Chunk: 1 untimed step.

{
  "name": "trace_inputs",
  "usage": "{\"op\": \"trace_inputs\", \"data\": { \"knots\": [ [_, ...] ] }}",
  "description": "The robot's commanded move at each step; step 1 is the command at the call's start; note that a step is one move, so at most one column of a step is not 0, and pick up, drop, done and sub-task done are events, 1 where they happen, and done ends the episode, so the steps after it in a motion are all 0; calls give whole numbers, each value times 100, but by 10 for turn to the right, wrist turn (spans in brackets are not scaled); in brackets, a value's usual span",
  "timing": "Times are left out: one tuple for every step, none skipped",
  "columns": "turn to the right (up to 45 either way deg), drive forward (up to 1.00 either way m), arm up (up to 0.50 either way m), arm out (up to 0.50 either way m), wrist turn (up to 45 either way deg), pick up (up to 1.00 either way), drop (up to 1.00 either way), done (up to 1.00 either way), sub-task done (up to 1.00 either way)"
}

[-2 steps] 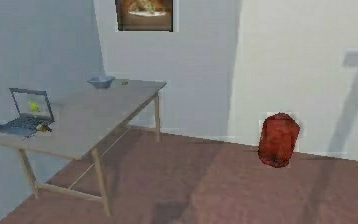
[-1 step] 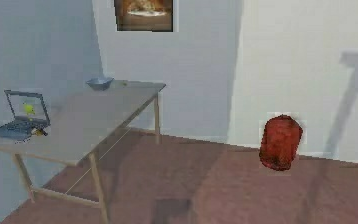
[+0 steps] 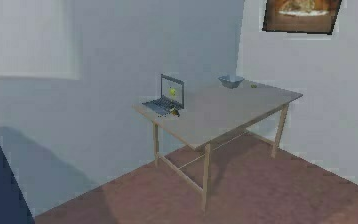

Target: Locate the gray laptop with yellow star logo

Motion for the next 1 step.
{"op": "trace_inputs", "data": {
  "knots": [
    [0,40,0,0,0,0,0,0,0]
  ]
}}
